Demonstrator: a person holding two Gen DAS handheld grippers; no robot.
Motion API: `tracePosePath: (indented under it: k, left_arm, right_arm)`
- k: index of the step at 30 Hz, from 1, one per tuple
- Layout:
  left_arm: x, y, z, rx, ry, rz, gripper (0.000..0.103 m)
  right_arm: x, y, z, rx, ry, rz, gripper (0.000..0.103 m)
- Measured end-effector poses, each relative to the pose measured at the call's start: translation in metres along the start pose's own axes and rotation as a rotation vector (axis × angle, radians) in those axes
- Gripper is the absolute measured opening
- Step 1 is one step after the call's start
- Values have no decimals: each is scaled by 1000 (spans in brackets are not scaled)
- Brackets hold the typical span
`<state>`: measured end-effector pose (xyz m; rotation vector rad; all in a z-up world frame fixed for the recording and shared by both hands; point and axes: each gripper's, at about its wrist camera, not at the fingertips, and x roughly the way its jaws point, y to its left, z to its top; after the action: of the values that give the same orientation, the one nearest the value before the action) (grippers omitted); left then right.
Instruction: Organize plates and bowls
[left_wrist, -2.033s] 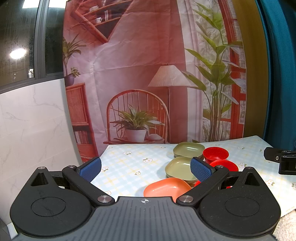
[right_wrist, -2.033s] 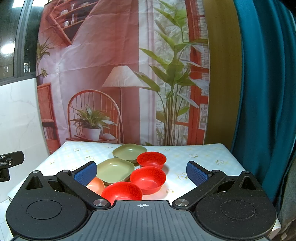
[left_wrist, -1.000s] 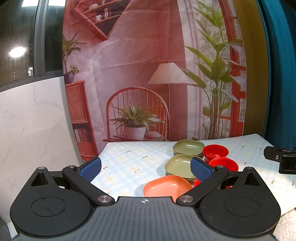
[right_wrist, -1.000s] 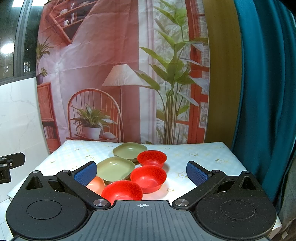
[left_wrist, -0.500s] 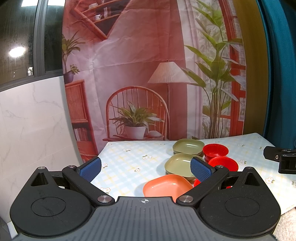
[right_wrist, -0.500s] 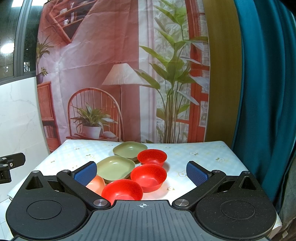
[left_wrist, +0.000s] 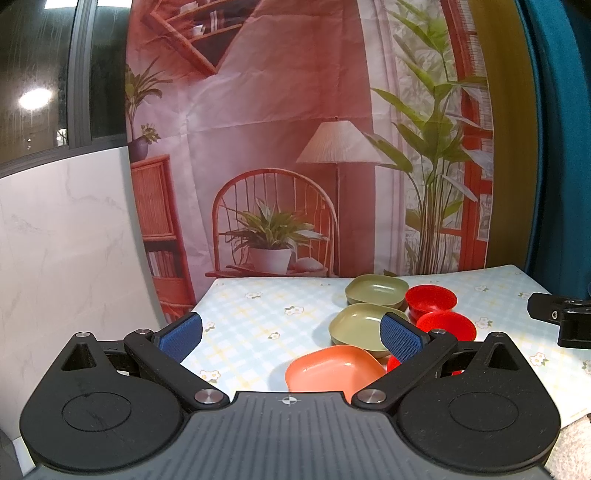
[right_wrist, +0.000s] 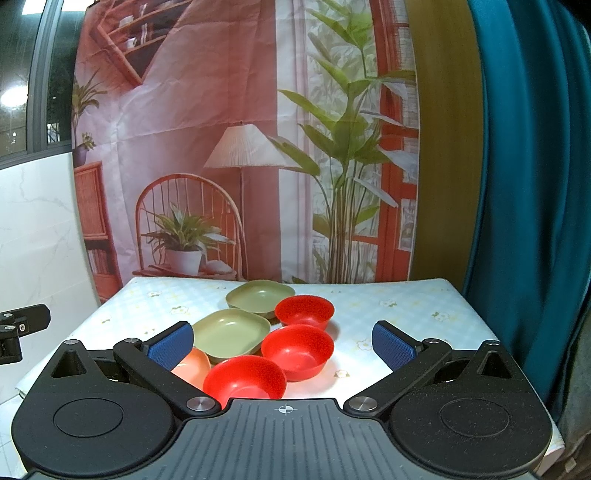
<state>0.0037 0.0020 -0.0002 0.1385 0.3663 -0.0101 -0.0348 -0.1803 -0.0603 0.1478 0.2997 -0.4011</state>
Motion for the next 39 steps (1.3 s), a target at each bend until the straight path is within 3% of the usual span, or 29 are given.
tracePosePath:
  k: [8, 13, 17, 20, 22, 25, 31, 39]
  left_arm:
    - [6, 9, 8, -32, -8, -5, 103]
    - [20, 14, 14, -86, -31, -77, 103]
    - [40, -1, 17, 1, -46, -17, 103]
    - [57, -5, 17, 9, -43, -32, 103]
    - [63, -4, 15, -12, -70, -56, 103]
    - [66, -6, 10, -33, -146, -87, 103]
    - [88, -20, 4, -21, -133, -121, 103]
    - [122, -32, -13, 13, -58, -135, 103]
  right_arm:
    - [2, -1, -4, 17, -3, 8, 103]
    - [13, -14, -7, 87, -38, 85, 103]
    - [21, -22, -3, 103, -94, 173, 103]
    - [32, -18, -1, 56, -132, 160, 103]
    - [44, -16, 2, 41, -115, 157, 103]
    - [63, -16, 6, 45, -85, 220, 103]
    - [96, 3, 3, -45, 2, 259, 103]
    - [138, 4, -10, -53, 67, 140, 103]
